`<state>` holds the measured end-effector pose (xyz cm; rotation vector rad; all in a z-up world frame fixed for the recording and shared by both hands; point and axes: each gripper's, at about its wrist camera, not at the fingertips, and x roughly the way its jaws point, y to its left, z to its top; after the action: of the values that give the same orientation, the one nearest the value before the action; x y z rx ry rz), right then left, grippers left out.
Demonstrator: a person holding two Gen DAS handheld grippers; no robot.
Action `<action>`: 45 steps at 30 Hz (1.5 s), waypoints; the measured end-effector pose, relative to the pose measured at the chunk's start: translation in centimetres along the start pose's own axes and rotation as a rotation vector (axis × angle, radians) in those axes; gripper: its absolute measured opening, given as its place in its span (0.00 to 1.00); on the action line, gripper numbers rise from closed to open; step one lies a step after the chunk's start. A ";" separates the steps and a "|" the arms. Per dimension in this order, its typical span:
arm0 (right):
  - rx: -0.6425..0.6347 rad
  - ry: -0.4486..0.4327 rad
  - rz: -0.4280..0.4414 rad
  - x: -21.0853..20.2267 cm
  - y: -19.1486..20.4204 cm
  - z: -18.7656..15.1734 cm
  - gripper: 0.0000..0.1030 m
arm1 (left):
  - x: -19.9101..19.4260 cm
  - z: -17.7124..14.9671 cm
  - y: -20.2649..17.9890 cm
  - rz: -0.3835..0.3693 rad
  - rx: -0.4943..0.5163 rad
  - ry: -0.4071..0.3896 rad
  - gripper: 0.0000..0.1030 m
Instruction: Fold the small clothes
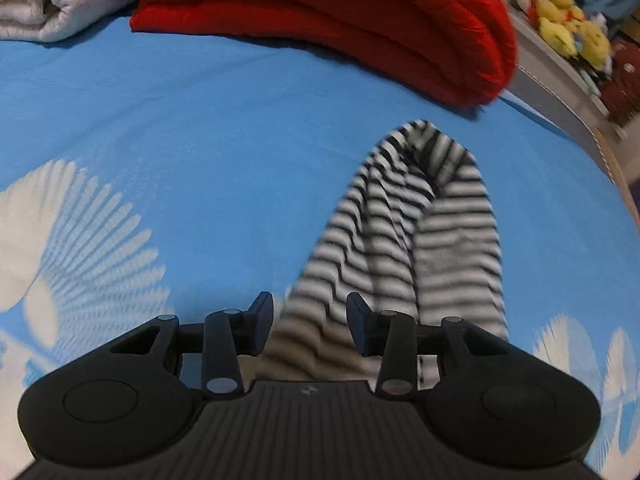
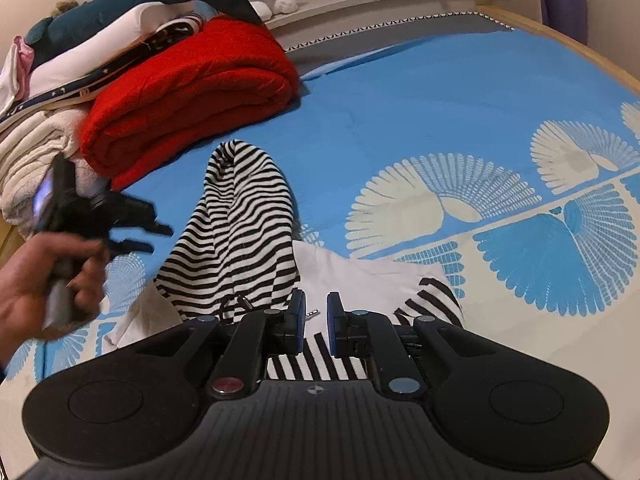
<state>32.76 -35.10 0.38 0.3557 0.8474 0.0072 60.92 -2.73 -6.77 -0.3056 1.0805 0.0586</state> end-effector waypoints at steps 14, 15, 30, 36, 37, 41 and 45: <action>-0.007 0.028 -0.047 1.2 -1.9 0.1 0.11 | 7.8 5.9 -3.9 -0.045 0.005 -0.103 0.42; -0.004 0.030 -0.053 1.3 -2.0 0.1 0.11 | 8.1 5.9 -4.1 -0.027 0.020 -0.107 0.25; 0.067 0.000 -0.069 0.5 -3.8 1.2 0.11 | -10.4 -5.6 -5.8 -0.175 0.524 -0.316 0.03; 0.109 -0.029 -0.052 -1.1 -4.0 1.7 0.11 | -20.3 -22.4 -3.1 -0.250 0.808 -0.332 0.03; 0.113 -0.030 -0.045 -1.3 -3.9 1.7 0.11 | -21.0 -25.1 -2.4 -0.264 0.827 -0.304 0.03; 0.113 -0.035 -0.023 -2.0 -3.2 1.2 0.11 | -21.8 -32.6 -0.1 -0.274 0.930 -0.149 0.06; 0.110 -0.007 0.022 -2.0 -2.6 0.4 0.12 | -23.2 -33.1 2.9 -0.312 0.807 -0.168 0.18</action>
<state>31.41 -37.95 1.29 0.4680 0.8391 -0.0207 20.90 -6.63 -1.43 0.2606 0.8026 -0.6086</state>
